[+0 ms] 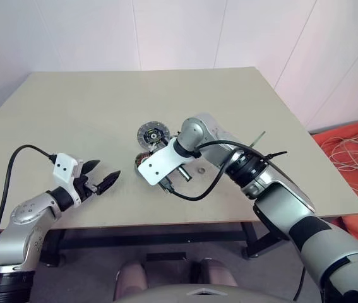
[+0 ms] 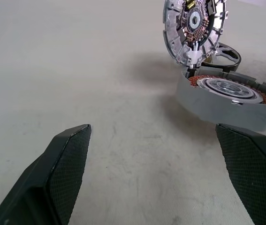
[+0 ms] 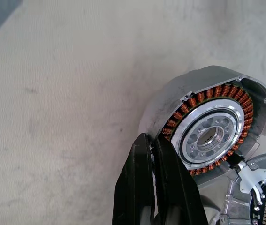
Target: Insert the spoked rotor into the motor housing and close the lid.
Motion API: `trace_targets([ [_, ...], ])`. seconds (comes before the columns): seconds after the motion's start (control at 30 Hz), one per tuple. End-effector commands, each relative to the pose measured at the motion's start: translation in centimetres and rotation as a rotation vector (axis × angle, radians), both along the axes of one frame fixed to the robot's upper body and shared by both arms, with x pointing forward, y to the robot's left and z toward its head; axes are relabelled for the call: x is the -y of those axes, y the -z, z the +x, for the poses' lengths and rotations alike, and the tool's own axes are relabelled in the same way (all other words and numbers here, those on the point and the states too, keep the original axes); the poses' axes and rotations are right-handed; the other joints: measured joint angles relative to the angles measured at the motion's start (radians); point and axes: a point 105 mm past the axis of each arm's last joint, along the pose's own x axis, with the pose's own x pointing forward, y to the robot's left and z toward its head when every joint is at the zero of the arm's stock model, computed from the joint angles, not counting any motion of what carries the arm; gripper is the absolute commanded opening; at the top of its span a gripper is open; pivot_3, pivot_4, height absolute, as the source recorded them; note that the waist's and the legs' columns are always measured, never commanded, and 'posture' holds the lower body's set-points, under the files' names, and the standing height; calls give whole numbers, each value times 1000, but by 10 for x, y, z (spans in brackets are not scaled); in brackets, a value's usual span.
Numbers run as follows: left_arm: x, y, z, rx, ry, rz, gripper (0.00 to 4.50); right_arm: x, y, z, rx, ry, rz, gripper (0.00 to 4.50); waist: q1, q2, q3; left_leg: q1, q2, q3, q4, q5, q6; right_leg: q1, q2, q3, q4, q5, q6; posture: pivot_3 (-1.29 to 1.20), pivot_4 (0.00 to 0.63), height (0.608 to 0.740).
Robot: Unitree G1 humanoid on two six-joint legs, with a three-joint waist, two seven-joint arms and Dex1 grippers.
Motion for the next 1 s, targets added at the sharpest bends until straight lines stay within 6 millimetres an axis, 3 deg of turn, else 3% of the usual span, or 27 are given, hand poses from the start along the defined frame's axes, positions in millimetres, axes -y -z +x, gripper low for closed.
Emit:
trace_targets([
  [0.03, 2, -11, 3, 50, 12, 17, 4500, -13, -11, -3, 26, -21, 53, 36, 0, 0, 0, 0, 0, 0, 0, 0, 0, 0, 0, 0, 0, 0, 0, 0, 0, 740],
  [0.4, 3, -10, 2, 44, 8, 16, 4500, -20, -6, -3, -1, 9, 74, 36, 0, 0, 0, 0, 0, 0, 0, 0, 0, 0, 0, 0, 0, 0, 0, 0, 0, 740],
  [0.67, 4, -10, 4, 43, 11, 14, 4500, -25, -17, -6, -11, 3, 100, 2811, 0, 0, 0, 2, 0, 0, 0, 0, 0, 2, 0, 0, 0, 0, 0, 0, 0, 740],
  [0.8, 5, -10, 5, 45, 16, 11, 4500, -27, -35, -3, -8, 26, 162, 4236, 0, 0, 0, 2, 0, 0, 0, 0, 0, 2, 0, 0, 0, 0, 0, 0, 0, 740],
  [1.0, 5, -14, 5, 63, 26, -5, 4500, -9, -68, -4, -149, 154, 329, 4236, 6, -1, 0, 2, 0, 0, 0, 0, 0, 3, 0, 0, -1, 0, 0, 0, 0, 740],
])
